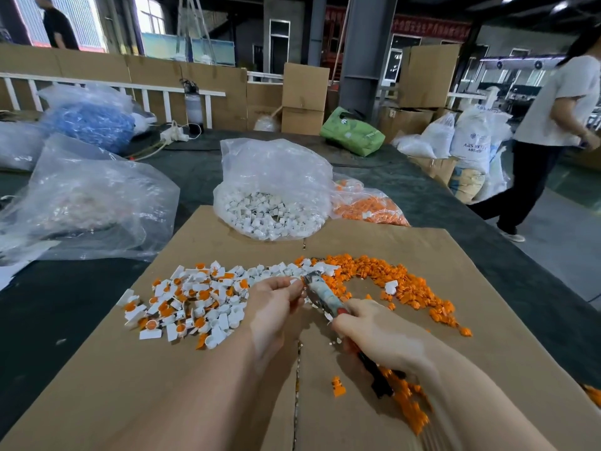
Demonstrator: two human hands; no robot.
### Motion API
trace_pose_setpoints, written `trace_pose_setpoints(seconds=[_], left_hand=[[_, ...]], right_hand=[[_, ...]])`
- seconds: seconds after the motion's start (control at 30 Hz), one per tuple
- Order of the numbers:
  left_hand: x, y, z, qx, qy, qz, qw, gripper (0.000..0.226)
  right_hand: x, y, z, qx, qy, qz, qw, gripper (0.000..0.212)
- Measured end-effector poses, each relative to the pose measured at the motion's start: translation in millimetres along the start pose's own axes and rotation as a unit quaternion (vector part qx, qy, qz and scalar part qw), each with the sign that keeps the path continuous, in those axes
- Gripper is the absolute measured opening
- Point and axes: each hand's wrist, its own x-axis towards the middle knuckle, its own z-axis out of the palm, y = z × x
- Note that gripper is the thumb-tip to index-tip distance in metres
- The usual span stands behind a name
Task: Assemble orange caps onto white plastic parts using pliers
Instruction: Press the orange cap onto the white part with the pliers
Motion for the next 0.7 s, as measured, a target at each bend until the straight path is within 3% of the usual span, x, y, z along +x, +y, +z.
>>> trace_pose_setpoints(seconds=[0.27,0.43,0.5,0.6,0.7], left_hand=[[-5,-3,5,0.013,0.010,0.010,1.000,0.013],[-6,-5,6,-0.020,0.028,0.008,0.999,0.007],[-7,-11,1,-0.016,0.037,0.004,0.999,0.005],[-4,-24,-8,0.120,0.022,0.065,0.990,0.004],[-2,-34,-9,0.267,-0.006,0.124,0.956,0.012]], right_hand=[[3,9,7,-0.070,0.056,-0.036,0.995,0.022],[9,21,12,0.034,0.088,-0.013,0.995,0.020],[13,29,9,0.019,0.149,0.001,0.989,0.018],[24,46,0,-0.093,0.263,0.040,0.959,0.027],[33,62,-9,-0.188,0.286,0.102,0.934,0.044]])
